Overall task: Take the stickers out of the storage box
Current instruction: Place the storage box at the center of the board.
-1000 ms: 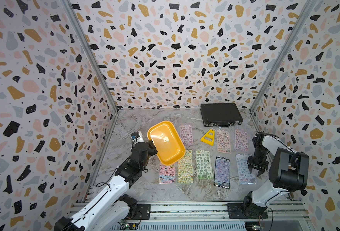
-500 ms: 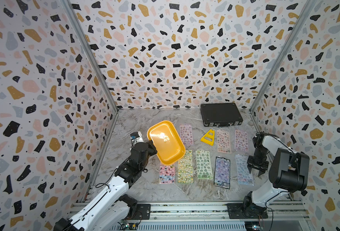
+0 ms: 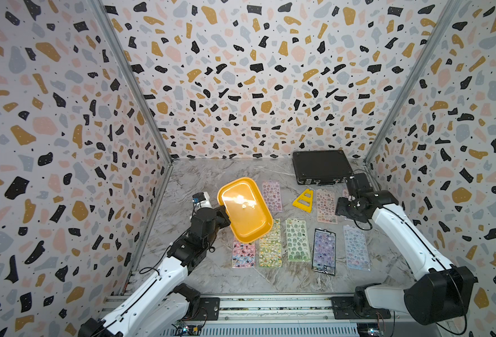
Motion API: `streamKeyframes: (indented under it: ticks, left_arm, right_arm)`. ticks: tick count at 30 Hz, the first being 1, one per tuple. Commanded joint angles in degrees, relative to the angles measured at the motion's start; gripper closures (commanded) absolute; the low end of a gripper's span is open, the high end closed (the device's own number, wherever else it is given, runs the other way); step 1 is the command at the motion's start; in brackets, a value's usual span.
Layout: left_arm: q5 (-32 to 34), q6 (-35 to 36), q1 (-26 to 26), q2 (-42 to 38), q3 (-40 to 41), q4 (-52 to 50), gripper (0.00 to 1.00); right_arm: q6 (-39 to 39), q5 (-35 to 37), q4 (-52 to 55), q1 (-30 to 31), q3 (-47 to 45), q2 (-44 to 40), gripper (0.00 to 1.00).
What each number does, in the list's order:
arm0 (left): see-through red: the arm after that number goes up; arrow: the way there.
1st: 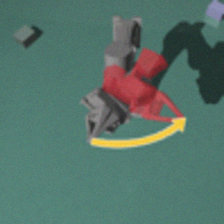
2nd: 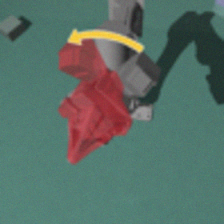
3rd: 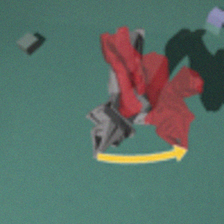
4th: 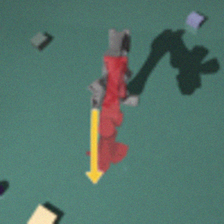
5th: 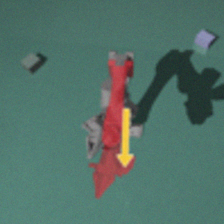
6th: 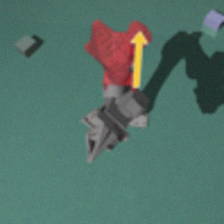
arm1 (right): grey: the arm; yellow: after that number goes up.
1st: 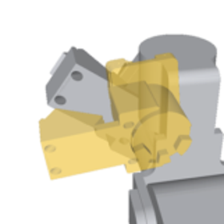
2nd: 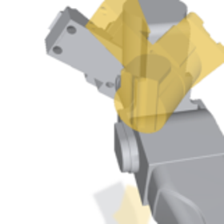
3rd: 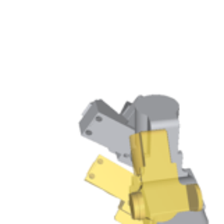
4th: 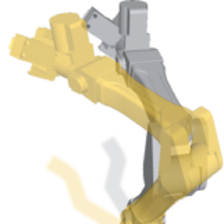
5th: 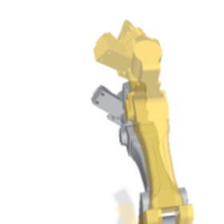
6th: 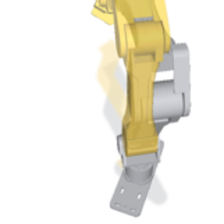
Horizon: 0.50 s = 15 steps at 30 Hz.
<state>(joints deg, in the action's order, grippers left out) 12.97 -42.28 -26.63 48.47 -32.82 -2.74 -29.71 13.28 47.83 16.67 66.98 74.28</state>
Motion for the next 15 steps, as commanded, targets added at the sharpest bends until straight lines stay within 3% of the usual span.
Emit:
streamKeyframes:
  ticks: [1, 4, 6, 9, 15]
  left_arm:
    - [-1.2, 0.9, 0.4, -1.6, -2.3, 1.6, 1.0]
    - [-1.0, 0.5, 0.4, -2.8, -1.9, 1.7, 1.0]
    - [-0.8, 0.2, 0.4, -3.6, -2.0, 1.2, 1.0]
    - [-2.1, -0.7, 0.4, -6.4, -2.4, 0.1, 1.0]
    - [0.5, -3.1, 1.2, -7.1, -5.6, -3.8, 1.0]
  right_arm:
    - [3.1, 10.0, -11.9, 10.1, 0.3, 0.6, 0.23]
    - [6.4, 13.9, -23.3, 15.9, -5.2, 0.6, 0.2]
    - [6.5, 13.6, -31.4, 17.5, -11.2, -0.7, 0.02]
    - [7.5, 14.2, -40.5, 18.6, -19.2, -3.3, 0.01]
    - [7.5, 17.6, -48.6, 18.9, -29.4, -8.3, 0.01]
